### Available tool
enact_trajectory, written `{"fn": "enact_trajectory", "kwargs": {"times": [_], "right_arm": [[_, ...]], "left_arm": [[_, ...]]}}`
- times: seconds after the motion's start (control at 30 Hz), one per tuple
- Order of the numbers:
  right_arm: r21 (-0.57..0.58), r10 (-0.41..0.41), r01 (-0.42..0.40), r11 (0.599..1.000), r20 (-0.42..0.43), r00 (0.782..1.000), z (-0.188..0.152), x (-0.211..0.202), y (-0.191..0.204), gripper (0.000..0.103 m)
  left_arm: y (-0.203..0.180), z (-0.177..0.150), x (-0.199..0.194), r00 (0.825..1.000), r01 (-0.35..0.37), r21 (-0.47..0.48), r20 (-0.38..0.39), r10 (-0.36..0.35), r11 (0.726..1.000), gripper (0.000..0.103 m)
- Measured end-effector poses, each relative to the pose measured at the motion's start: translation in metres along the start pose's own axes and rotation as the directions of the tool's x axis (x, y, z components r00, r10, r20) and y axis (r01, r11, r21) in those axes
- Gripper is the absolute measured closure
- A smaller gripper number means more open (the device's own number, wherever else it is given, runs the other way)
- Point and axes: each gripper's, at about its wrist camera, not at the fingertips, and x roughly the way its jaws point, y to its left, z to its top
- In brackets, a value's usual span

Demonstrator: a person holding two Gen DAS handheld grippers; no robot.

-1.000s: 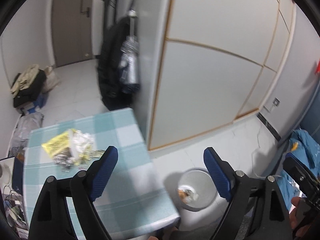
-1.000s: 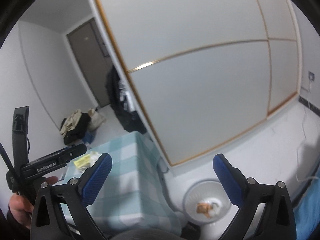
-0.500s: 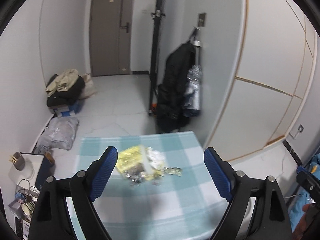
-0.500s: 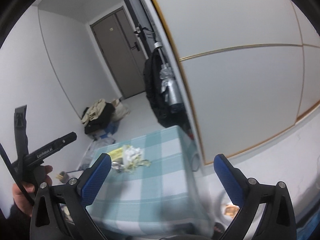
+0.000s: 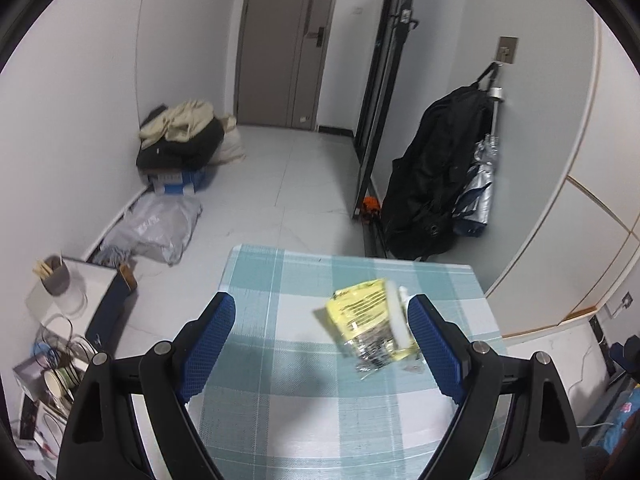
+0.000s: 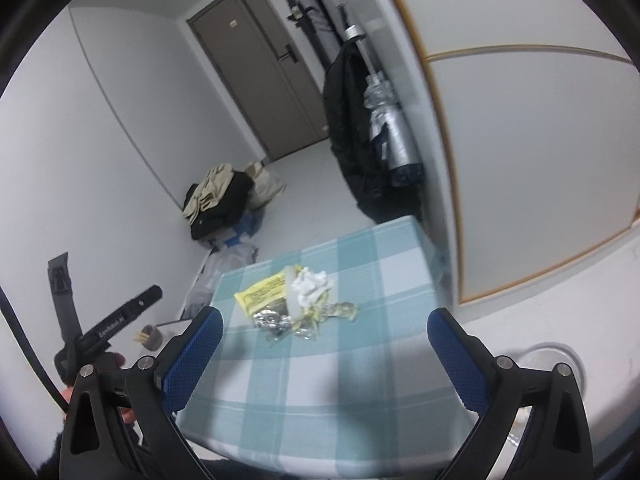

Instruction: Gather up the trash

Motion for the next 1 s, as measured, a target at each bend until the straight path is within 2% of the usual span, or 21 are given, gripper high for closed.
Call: {"fn": "enact_trajectory", "kwargs": {"times": [0.13, 0.2, 0.33, 0.57, 0.67, 0.7, 0.87, 1.0], "right_arm": [[-0.031, 0.022, -0.023, 0.999, -0.026, 0.999, 0.011, 0.037, 0.011, 0.000], [-0.054, 0.009, -0.011, 0.998, -0.043, 0.999, 0.014, 0.058, 0.016, 0.000], [-0.109, 0.008, -0.023, 0.994, -0.136, 0.991, 0.018, 0.107, 0.028, 0.002], [-0.061, 0.032, -0.047, 0.997, -0.234, 0.972, 0.031, 0.178, 0.028, 0.009], [-0.022, 0.049, -0.058, 0.998, -0.287, 0.957, 0.031, 0.207, 0.024, 0.012], [-0.007, 0.057, -0.062, 0.998, -0.306, 0.950, 0.032, 0.213, 0.023, 0.017], [0.059, 0.063, -0.043, 0.997, -0.408, 0.911, 0.027, 0.245, 0.016, 0.024], [0.074, 0.057, -0.028, 0.997, -0.430, 0.901, 0.027, 0.252, 0.011, 0.030]], "left_arm": [[0.015, 0.004, 0.011, 0.997, 0.047, -0.047, -0.053, -0.049, 0.998, 0.017], [0.018, 0.008, 0.014, 0.996, 0.061, -0.049, -0.062, -0.064, 0.997, 0.017], [0.025, 0.013, 0.021, 0.993, 0.061, -0.052, -0.095, -0.066, 0.997, 0.017], [0.034, 0.016, 0.037, 0.982, 0.084, -0.114, -0.161, -0.102, 0.990, 0.017], [0.035, 0.019, 0.041, 0.981, 0.077, -0.132, -0.169, -0.099, 0.988, 0.017], [0.035, 0.019, 0.043, 0.979, 0.084, -0.138, -0.174, -0.107, 0.987, 0.017], [0.030, 0.023, 0.052, 0.972, 0.096, -0.163, -0.199, -0.128, 0.982, 0.017], [0.025, 0.023, 0.059, 0.967, 0.093, -0.162, -0.221, -0.128, 0.982, 0.017]]}}
